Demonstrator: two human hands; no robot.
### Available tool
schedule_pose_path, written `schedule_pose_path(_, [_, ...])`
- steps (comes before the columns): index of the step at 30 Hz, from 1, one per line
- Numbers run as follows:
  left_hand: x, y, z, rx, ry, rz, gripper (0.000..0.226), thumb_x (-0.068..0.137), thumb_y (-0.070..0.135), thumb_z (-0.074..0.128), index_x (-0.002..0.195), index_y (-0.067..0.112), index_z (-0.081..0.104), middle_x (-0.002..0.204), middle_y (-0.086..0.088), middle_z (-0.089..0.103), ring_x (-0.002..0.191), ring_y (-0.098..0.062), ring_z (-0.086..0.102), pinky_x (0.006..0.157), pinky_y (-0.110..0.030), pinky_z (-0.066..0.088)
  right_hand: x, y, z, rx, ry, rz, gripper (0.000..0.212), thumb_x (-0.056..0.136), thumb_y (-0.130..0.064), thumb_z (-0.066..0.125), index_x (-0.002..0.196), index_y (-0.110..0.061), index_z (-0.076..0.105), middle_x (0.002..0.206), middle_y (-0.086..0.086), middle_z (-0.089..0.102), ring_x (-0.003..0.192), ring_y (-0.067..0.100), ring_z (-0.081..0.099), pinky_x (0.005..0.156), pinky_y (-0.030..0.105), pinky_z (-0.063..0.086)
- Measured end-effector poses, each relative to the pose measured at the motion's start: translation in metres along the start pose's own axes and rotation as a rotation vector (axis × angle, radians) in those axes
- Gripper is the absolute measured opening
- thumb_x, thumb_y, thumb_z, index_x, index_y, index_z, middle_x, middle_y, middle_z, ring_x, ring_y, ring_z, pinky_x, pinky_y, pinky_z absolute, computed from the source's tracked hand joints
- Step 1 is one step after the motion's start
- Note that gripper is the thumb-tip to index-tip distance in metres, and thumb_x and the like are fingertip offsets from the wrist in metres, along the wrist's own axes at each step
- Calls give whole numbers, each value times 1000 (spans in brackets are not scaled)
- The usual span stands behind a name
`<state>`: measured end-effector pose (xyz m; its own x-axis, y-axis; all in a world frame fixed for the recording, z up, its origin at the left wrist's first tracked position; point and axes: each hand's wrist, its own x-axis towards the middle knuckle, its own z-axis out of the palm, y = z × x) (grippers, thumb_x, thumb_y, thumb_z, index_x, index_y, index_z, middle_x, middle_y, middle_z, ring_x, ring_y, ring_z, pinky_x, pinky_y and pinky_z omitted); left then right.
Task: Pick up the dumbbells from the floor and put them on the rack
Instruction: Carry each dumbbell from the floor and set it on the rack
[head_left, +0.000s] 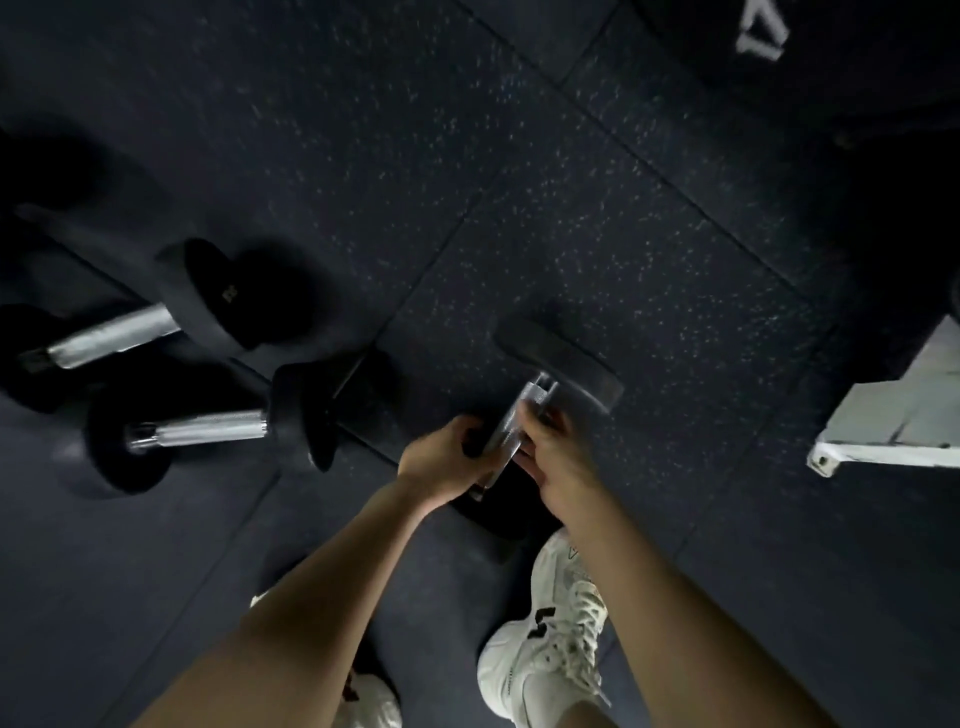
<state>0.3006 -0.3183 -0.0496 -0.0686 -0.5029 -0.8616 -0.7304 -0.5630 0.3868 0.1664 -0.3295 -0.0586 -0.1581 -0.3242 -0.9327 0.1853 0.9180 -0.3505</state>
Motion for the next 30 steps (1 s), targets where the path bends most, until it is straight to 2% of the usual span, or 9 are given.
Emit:
schedule_pose_path(3, [15,-3,4,70,-108,27,59,75,65,58,120,28,54,109,5,69,103,-19,65,76,-28,45,9,-1,3,95,-48,-31,10,90,-15,62,99,-19,60,95,5,68,85,16,66,80,32,54])
schedule_pose_path(5, [22,-2,3,116,-156,20,60,77,57,63,125,22,51,117,1,67,108,-22,63,78,-28,43,12,-1,2,135,-108,-45,6,90,-12,60,92,-18,61,92,7,69,81,15,67,86,36,53])
schedule_pose_path(10, [29,-2,0,115,-266,2,51,78,51,66,118,20,61,111,-2,69,102,-21,64,87,-34,52,10,0,2,158,-126,-48,5,91,-11,60,94,-15,62,90,7,67,83,17,66,88,35,52])
schedule_pose_path(14, [20,0,3,106,-210,5,41,80,52,63,108,23,68,100,-1,72,93,-18,67,71,-28,47,2,-4,4,186,-84,-29,5,91,-10,60,91,-14,62,88,8,65,81,17,64,80,30,53])
schedule_pose_path(17, [1,0,5,70,-184,-1,37,80,51,63,104,24,69,96,-1,73,90,-18,68,67,-27,44,-11,-3,3,200,-59,0,4,90,-9,61,93,-12,62,87,8,65,81,18,64,82,33,53])
schedule_pose_path(20, [-32,-1,2,3,-182,-4,30,78,48,66,99,26,71,92,1,74,87,-16,68,65,-26,44,-40,-1,0,171,-66,13,5,89,-9,62,92,-11,63,86,8,66,80,19,64,84,36,53])
schedule_pose_path(23, [-82,3,-2,-42,-160,-21,31,76,47,69,100,29,69,92,4,73,88,-15,68,73,-29,50,-88,-2,-3,162,-61,26,5,88,-7,63,92,-10,65,84,9,66,79,21,64,85,37,53])
schedule_pose_path(28, [-187,27,-24,-53,-130,-21,29,73,49,70,93,28,71,83,4,71,86,-16,68,78,-33,52,-201,-21,-9,103,-37,-26,7,86,-6,65,86,-12,64,81,8,66,83,22,63,87,38,51])
schedule_pose_path(30, [-236,43,-39,-100,-142,3,24,71,46,73,83,26,70,72,5,67,77,-17,67,79,-36,52,-255,-35,-15,111,-15,-32,8,85,-6,67,89,-12,65,82,6,67,85,21,64,90,40,51])
